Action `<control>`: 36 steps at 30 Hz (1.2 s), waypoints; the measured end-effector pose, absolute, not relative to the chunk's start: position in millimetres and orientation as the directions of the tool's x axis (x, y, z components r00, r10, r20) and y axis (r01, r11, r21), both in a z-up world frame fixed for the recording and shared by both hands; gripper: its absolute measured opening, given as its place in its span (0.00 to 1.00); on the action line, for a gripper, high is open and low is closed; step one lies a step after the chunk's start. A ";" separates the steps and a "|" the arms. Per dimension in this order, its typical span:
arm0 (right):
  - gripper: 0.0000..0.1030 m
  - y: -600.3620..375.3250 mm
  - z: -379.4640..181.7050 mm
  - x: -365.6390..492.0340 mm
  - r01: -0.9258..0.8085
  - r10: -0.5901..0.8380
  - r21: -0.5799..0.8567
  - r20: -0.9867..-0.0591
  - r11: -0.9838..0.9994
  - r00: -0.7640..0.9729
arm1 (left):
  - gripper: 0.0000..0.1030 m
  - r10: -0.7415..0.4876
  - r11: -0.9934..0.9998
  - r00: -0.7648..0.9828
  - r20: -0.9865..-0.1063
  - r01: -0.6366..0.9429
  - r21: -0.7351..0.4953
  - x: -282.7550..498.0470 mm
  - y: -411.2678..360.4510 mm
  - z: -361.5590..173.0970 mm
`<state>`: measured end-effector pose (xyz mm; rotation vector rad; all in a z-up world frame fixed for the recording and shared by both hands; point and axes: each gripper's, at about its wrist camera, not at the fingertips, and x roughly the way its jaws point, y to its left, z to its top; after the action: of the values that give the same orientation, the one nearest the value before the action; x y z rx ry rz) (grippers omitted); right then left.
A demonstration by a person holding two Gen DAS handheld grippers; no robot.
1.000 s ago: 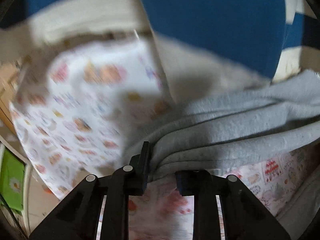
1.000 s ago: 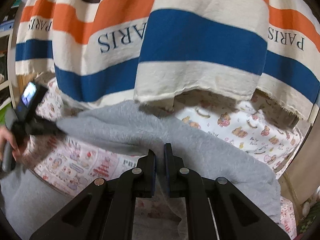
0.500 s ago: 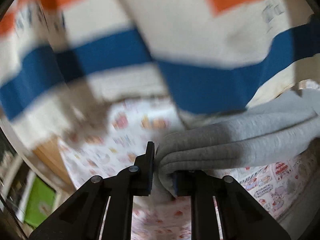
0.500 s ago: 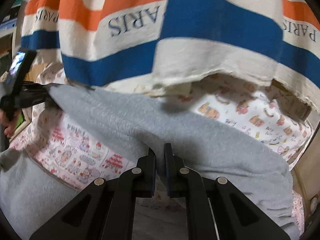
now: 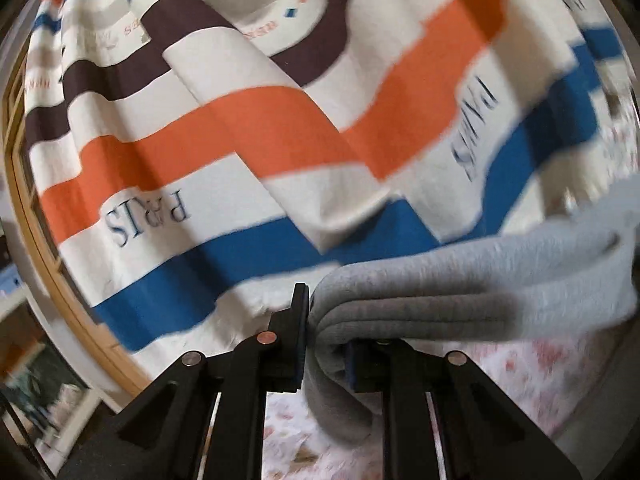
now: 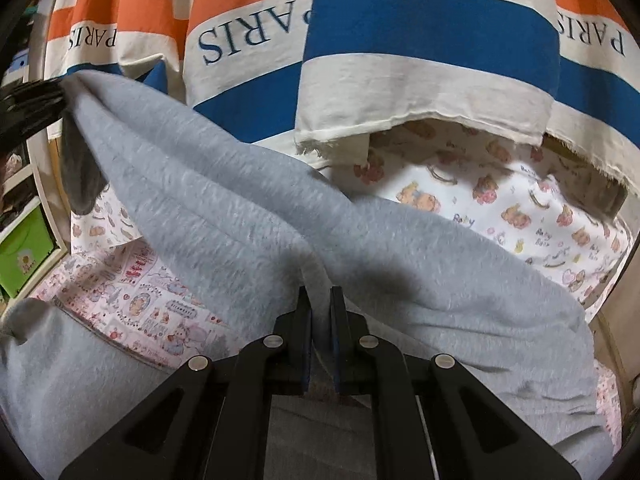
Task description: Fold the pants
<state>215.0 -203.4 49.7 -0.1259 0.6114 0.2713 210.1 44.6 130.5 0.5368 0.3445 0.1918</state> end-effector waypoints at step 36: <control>0.45 -237.7 -5.9 151.5 -0.330 0.320 0.136 -0.729 0.934 0.605 | 0.45 0.477 0.866 0.565 -0.673 -0.172 0.469 164.7 177.9 -45.5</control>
<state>151.5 -237.7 -5.9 -0.0130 0.8410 0.3764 164.7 177.9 -45.5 0.3734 0.8938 0.3923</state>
